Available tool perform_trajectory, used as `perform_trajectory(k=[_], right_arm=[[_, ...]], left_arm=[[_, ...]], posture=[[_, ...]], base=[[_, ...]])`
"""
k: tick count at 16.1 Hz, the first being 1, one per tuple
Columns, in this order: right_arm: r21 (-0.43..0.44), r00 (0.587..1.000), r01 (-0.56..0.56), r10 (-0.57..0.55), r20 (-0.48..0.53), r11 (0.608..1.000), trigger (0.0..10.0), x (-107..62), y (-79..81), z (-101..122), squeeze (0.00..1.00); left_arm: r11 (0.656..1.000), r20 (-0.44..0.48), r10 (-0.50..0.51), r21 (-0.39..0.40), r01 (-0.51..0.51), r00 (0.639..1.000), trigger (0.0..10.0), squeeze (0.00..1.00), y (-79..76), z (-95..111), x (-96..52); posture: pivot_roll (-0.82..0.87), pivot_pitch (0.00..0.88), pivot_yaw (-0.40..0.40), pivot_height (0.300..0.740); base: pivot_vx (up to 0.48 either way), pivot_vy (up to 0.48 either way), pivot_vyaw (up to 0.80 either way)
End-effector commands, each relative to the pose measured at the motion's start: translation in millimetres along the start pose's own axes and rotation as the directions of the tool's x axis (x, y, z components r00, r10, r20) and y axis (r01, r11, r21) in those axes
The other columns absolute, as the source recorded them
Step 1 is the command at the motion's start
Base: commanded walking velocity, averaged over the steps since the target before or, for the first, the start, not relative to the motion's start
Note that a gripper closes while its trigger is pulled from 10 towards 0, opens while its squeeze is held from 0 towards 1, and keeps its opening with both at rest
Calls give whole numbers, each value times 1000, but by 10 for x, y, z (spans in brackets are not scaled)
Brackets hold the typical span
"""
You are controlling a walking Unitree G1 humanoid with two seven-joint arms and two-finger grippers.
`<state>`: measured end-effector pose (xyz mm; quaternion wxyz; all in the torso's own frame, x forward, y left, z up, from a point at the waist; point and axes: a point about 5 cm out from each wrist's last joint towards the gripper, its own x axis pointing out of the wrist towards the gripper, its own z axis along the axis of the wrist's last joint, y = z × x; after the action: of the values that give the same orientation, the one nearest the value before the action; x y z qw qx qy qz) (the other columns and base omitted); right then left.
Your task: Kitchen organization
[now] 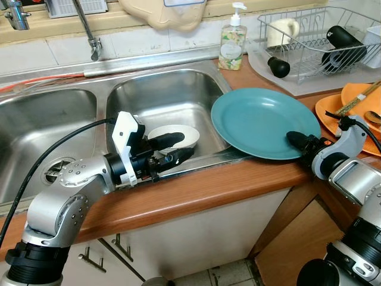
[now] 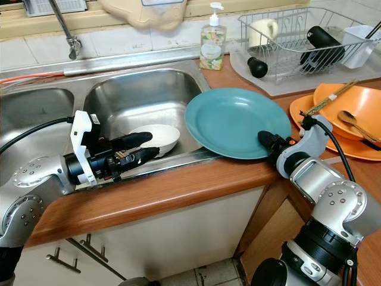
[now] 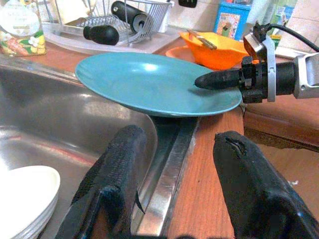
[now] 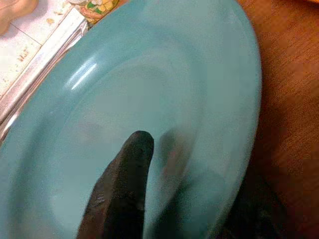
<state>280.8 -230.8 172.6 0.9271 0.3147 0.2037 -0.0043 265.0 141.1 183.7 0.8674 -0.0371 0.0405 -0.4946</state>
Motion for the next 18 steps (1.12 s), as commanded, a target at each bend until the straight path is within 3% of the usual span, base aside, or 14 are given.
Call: perform_trajectory(k=[1, 8, 10, 13, 14, 17, 18], right_arm=[[9, 1000, -24, 24, 17, 1000, 0, 23, 65, 39, 0], [20, 995, -75, 73, 72, 997, 0, 16, 200, 186, 0], [23, 988, -120, 117, 97, 992, 0, 4, 300, 252, 0], [-6, 955, -253, 250, 160, 968, 0, -33, 566, 384, 0], [-28, 928, -322, 321, 190, 946, 0, -60, 670, 432, 0], [-66, 869, -431, 434, 238, 900, 0, -121, 823, 488, 0], [-75, 834, -490, 492, 250, 869, 0, -162, 901, 496, 0]], left_arm=[[1000, 14, 10, 16, -10, 1000, 10000, 0, 6, 63, -15], [998, 33, 52, 24, -53, 998, 10000, 0, 61, 80, -23], [996, 58, 88, 8, -88, 994, 10000, 0, 106, 104, -36], [977, 140, 205, -82, -195, 969, 10000, 0, 260, 187, -49], [968, 185, 237, -126, -216, 954, 10000, 1000, 317, 227, -45], [953, 236, 279, -186, -239, 931, 10000, 1000, 412, 256, -47], [946, 256, 276, -243, -215, 926, 10000, 0, 445, 246, -36]], posture=[[-75, 0, 63, 740], [-74, 0, 62, 740], [-74, 0, 62, 740], [-72, 0, 63, 740], [-71, 0, 62, 740], [-71, 0, 62, 740], [-71, 0, 69, 740]], base=[[0, 0, 0], [0, 0, 0], [0, 0, 0], [0, 0, 0], [0, 0, 0], [0, 0, 0], [0, 0, 0]])
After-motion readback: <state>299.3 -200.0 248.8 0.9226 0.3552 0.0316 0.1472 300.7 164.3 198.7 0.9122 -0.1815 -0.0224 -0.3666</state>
